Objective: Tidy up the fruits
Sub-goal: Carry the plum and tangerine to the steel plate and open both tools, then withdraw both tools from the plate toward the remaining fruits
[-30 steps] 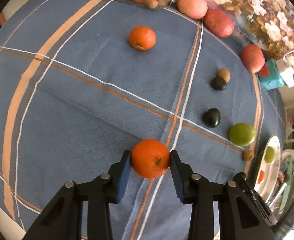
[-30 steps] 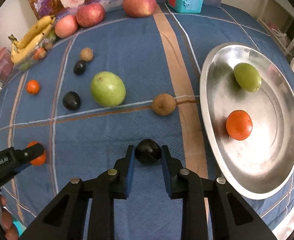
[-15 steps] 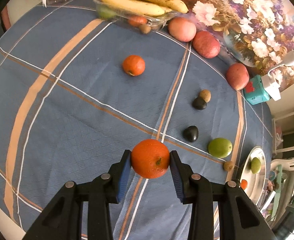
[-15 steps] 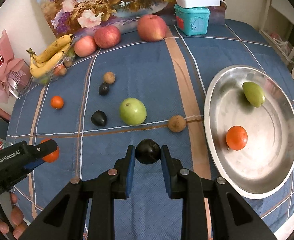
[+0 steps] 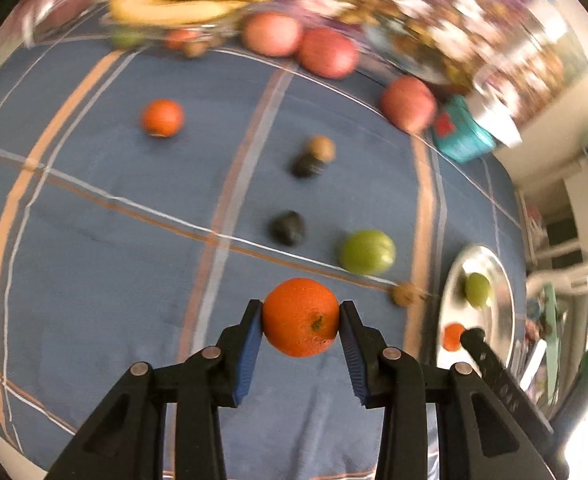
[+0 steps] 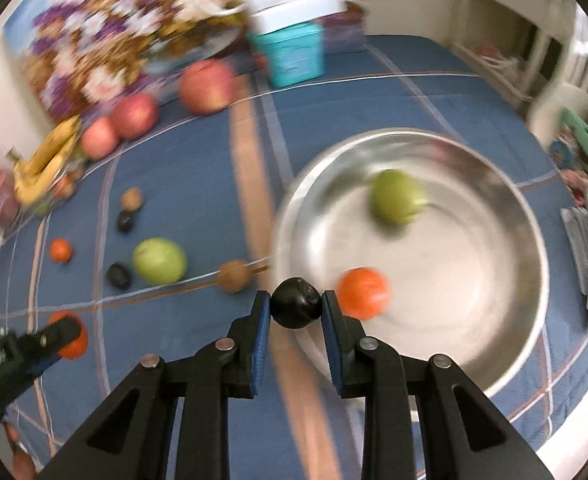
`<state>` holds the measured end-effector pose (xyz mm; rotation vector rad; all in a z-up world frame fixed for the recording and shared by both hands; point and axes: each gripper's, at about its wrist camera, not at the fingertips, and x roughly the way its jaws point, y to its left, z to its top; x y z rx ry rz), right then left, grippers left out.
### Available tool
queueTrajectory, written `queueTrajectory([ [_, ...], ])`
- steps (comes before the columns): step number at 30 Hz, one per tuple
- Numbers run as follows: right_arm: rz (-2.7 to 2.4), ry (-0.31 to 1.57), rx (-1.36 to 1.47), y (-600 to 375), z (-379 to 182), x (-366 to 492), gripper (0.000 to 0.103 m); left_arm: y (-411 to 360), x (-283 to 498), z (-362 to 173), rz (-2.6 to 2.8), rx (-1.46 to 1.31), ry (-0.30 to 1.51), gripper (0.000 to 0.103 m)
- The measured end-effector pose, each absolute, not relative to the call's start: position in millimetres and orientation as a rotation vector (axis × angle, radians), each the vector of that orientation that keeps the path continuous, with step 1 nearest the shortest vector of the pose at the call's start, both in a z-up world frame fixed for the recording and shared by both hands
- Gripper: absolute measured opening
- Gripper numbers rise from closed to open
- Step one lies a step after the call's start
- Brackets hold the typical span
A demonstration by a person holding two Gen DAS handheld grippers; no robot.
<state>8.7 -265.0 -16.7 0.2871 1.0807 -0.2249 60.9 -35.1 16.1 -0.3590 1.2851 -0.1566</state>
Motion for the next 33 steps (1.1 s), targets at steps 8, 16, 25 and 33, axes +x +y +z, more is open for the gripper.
queueTrajectory([
  [8,-0.379,1.047,0.401,-339.2,-15.3,-13.9,0.027,-114.6,43.1,21.7,-0.347,-0.236,1.275,0.041],
  [16,-0.461,1.019,0.481,-380.8,-13.6,-38.1,0.027,-204.2,22.5,20.2,-0.571,-0.118,1.234,0.041],
  [25,-0.463,1.033,0.496,-396.2,-20.4,-39.2,0.03,-236.8,16.7,10.9,-0.63,-0.05,1.228,0.061],
  [33,-0.469,1.02,0.507,-395.4,-18.0,-40.7,0.049,-221.4,20.7,8.9,-0.562,-0.04,1.238,0.065],
])
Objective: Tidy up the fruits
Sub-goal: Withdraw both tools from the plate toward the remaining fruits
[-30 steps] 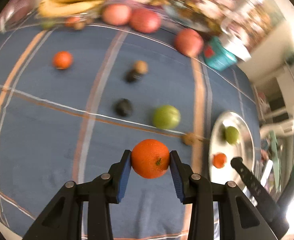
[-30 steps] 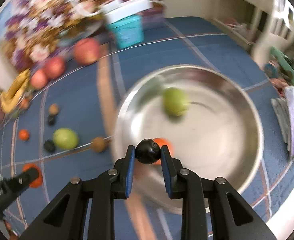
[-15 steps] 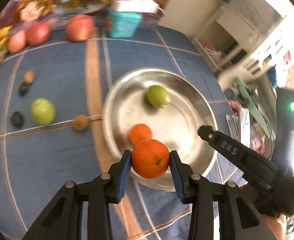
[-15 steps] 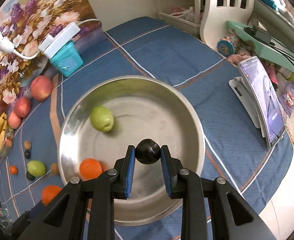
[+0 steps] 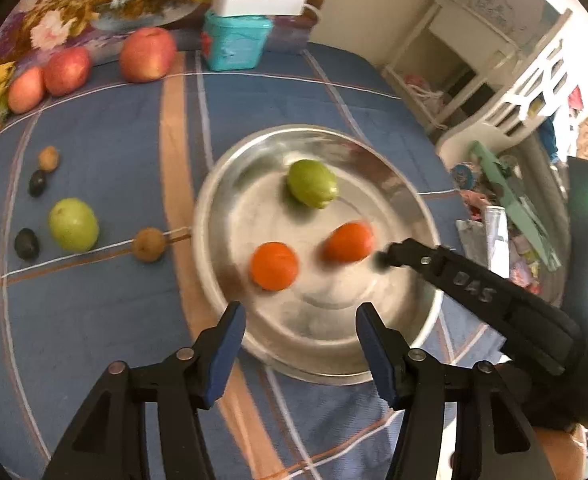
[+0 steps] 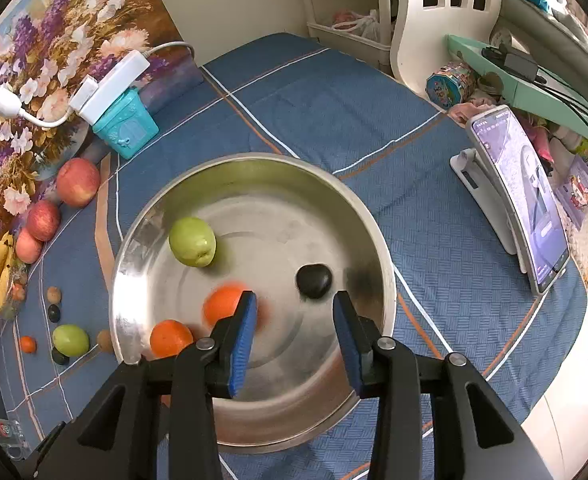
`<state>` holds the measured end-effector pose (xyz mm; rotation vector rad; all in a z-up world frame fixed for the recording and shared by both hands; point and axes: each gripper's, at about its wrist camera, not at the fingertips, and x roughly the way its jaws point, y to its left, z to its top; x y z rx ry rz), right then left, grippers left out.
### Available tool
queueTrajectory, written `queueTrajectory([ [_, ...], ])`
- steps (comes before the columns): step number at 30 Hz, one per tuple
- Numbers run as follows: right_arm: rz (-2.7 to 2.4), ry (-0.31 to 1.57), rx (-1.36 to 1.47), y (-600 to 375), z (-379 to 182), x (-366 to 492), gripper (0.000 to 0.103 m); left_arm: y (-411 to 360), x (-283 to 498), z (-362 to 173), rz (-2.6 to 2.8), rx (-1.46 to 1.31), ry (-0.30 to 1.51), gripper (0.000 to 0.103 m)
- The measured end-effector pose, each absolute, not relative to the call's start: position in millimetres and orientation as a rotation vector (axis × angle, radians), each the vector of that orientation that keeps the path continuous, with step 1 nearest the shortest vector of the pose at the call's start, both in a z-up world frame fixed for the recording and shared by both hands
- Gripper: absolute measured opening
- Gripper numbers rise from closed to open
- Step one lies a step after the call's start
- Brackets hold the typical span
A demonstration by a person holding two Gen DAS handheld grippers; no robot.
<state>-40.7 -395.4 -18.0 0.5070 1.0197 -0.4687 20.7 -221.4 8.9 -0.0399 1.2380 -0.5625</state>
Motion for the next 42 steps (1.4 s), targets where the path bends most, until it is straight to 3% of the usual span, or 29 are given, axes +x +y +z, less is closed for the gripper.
queueTrajectory([
  [3,-0.465,1.02,0.511,-395.8,-19.5,-40.2,0.07,-206.6,26.8,3.9,-0.478,-0.025,1.249,0.07],
  [9,-0.449,1.038,0.482,-392.0,-22.9,-36.6,0.075,-172.1,42.8,-7.2,-0.285,-0.019,1.272,0.089],
  [12,-0.439,1.04,0.461,-386.6,-24.0,-35.1,0.095,-154.2,48.7,-6.9,-0.212,-0.03,1.264,0.1],
  [42,-0.281,0.998,0.239,-305.4,-19.4,-10.4,0.095,-51.7,85.6,37.2,0.088,-0.101,1.077,0.103],
])
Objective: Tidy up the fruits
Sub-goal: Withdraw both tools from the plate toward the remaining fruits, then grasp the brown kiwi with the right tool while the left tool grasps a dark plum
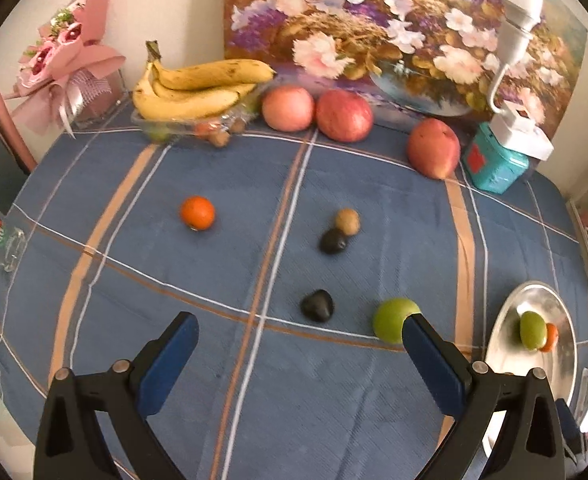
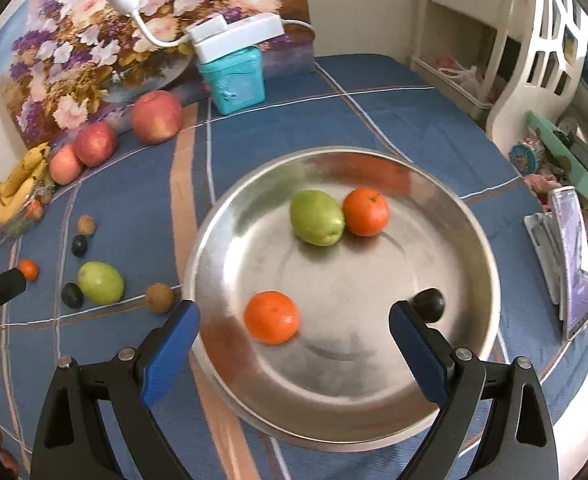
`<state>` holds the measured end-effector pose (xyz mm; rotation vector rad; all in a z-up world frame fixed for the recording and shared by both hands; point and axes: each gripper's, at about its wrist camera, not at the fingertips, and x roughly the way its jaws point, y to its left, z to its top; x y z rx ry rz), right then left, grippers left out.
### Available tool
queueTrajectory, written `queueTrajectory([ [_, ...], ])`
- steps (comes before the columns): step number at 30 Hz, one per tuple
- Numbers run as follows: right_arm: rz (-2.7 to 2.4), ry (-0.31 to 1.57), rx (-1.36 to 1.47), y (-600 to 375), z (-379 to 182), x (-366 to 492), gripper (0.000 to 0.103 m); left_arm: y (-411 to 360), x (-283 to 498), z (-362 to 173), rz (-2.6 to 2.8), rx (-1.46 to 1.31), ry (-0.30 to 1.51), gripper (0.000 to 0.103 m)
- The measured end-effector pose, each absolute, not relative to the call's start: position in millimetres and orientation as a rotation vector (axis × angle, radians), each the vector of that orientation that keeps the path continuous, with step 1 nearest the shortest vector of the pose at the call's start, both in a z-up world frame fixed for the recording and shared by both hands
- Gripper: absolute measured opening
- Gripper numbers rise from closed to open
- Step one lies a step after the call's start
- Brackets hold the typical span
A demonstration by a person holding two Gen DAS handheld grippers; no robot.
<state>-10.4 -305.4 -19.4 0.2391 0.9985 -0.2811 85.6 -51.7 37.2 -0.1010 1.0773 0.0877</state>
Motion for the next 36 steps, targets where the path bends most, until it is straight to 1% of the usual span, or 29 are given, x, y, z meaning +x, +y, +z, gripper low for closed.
queueTrajectory([
  [10,-0.237,1.002,0.206,-286.1,-27.9,-5.4,0.095,-29.0,97.7,21.6,0.165,-0.063,1.14,0.103],
  [14,-0.214,0.984,0.187,-276.2,-25.6,-2.0,0.095,-15.1,99.1,13.1,0.204,-0.033,1.136,0.103],
  [26,-0.101,0.939,0.169,-234.8,-7.2,19.4,0.096,38.7,108.6,24.5,0.166,-0.23,1.078,0.103],
  [31,-0.01,0.93,0.183,-213.9,-2.9,30.8,0.095,39.7,111.1,26.2,0.133,-0.227,1.072,0.103],
  [36,-0.015,0.969,0.107,-196.8,-12.5,37.8,0.095,27.4,115.6,18.9,0.067,-0.225,1.098,0.103],
])
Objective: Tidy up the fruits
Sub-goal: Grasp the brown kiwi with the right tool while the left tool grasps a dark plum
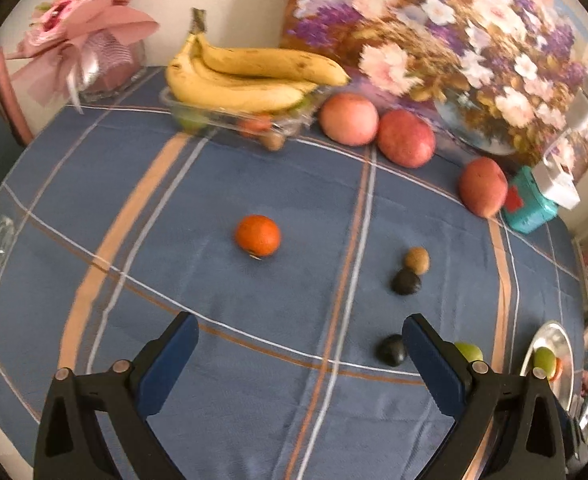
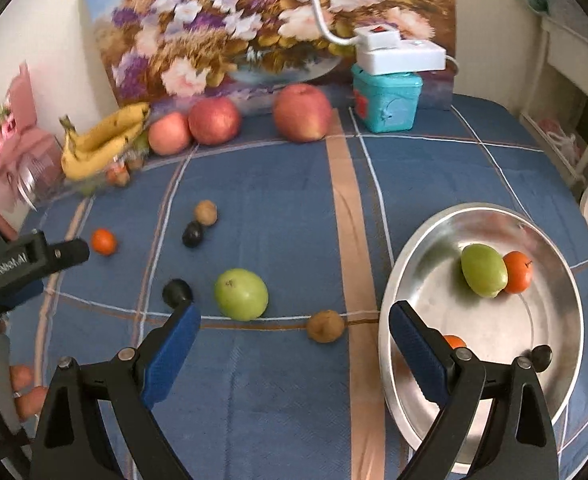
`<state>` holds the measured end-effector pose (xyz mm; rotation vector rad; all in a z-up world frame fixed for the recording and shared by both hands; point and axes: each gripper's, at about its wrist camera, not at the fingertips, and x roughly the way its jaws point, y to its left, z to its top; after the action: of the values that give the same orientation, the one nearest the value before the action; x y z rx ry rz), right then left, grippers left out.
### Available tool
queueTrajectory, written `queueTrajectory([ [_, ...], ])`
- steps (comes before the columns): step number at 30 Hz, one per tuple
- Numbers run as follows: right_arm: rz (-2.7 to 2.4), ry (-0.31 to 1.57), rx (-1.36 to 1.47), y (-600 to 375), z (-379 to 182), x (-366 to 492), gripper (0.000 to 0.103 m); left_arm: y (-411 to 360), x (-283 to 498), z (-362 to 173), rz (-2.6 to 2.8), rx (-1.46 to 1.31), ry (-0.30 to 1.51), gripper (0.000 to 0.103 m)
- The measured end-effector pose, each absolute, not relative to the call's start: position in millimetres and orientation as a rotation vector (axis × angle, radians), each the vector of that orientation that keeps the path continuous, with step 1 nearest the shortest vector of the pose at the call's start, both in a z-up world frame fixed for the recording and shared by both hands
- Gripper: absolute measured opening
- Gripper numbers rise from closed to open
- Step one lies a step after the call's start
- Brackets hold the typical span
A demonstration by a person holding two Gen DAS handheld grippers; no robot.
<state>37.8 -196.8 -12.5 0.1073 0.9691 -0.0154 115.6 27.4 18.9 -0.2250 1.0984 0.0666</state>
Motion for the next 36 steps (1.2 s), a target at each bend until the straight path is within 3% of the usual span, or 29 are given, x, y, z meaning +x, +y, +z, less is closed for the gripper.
queueTrajectory([
  [2,-0.018,0.993,0.105,-195.5,-19.5,40.8,0.094,21.5,117.9,14.4,0.05,-0.206,1.116,0.103],
  [4,-0.02,1.013,0.113,-197.1,-25.5,43.5,0.087,16.5,120.2,9.6,0.006,-0.216,1.135,0.103],
  [6,-0.026,1.027,0.119,-198.8,-29.1,45.1,0.072,13.3,121.5,6.0,-0.026,-0.238,1.141,0.103],
  [8,-0.032,1.04,0.119,-199.5,-34.0,47.7,0.071,8.6,122.6,2.5,-0.044,-0.234,1.141,0.103],
  [12,-0.033,1.072,0.117,-200.8,-45.1,52.3,0.053,-2.9,125.1,-7.5,-0.08,-0.218,1.15,0.103],
  [16,-0.053,1.096,0.104,-202.8,-53.7,56.0,0.049,-12.4,128.3,-17.4,-0.094,-0.215,1.181,0.1],
  [18,-0.065,1.105,0.095,-203.3,-56.8,57.3,0.045,-16.7,129.2,-23.9,-0.095,-0.21,1.208,0.085],
  [22,-0.091,1.112,0.08,-206.3,-59.8,59.4,0.037,-22.5,130.2,-33.3,-0.108,-0.222,1.247,0.07],
  [24,-0.104,1.111,0.073,-208.1,-60.4,59.5,0.03,-22.5,130.6,-36.0,-0.114,-0.245,1.262,0.056],
  [32,-0.108,1.105,0.071,-208.5,-58.9,58.0,0.028,-27.0,129.0,-29.7,-0.167,-0.286,1.256,0.026],
  [36,-0.094,1.081,0.1,-210.1,-48.0,55.8,0.028,-24.0,128.5,-25.1,-0.181,-0.326,1.254,0.02],
])
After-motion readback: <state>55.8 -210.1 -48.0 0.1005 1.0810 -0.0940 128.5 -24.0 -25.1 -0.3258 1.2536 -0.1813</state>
